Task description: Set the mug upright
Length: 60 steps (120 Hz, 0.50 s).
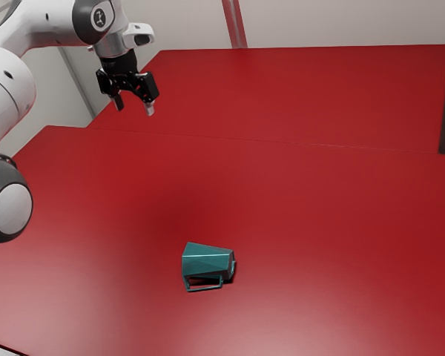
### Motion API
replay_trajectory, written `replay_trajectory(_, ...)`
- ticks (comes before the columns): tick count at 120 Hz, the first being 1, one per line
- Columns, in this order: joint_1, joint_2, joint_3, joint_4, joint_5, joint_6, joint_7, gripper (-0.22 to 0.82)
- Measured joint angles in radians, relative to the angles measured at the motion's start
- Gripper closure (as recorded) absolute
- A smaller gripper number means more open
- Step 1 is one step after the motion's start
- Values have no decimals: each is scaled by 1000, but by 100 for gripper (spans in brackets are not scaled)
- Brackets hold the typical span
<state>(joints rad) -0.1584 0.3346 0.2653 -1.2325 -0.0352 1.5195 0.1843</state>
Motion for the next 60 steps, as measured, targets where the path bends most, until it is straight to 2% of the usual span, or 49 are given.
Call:
replay_trajectory(24,3,-4,-2,-3,-6,-1,7,0)
replay_trajectory(36,-11,-22,-18,-55,-21,5,10,0)
replay_trajectory(60,-1,-274,-23,-494,-83,77,11,0)
